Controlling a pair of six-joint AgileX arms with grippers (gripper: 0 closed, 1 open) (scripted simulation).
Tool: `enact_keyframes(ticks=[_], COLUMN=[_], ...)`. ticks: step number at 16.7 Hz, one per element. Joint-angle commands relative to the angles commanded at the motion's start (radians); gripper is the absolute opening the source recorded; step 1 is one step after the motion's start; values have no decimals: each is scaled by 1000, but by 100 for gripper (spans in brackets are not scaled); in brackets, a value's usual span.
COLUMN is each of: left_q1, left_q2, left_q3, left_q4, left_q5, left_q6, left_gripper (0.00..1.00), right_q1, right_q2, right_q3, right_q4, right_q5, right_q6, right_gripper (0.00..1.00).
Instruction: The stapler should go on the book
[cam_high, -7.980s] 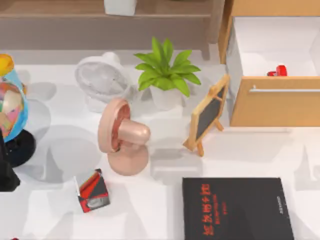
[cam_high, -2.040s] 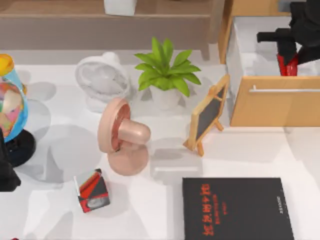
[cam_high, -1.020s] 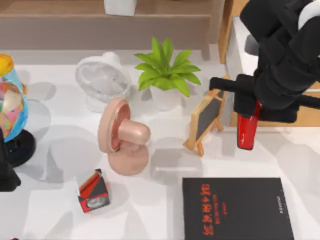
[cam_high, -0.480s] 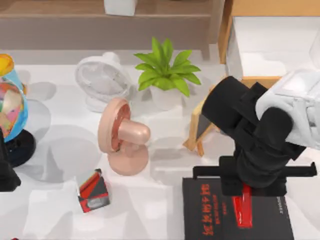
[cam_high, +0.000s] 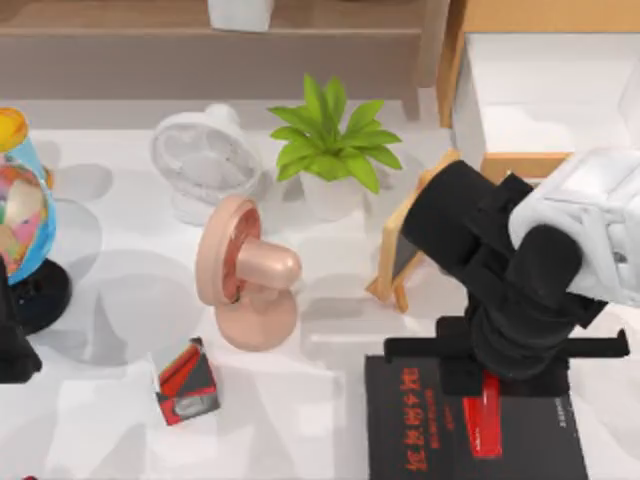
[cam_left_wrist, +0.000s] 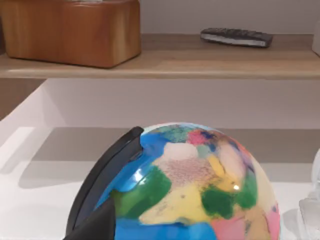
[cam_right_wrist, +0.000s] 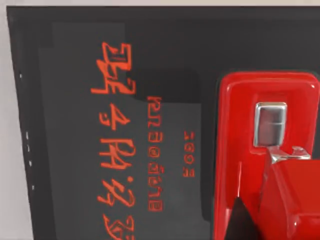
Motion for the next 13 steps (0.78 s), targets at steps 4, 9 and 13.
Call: enact_keyframes(ticks=[4,9,13], left_q1=[0,0,0], left_q2=[0,0,0], left_q3=[0,0,0], left_q4=[0,0,0], left_q5=[0,0,0], left_q6=[0,0,0], left_gripper=[100,100,100], right_q1=[0,1,1], right_q2=[30,34,34], right_q3=[-48,-54,-54], right_q4=[85,88,88], right_q5=[1,1,1], right_q6=[-2,-2,-2], right_gripper=[0,8,38])
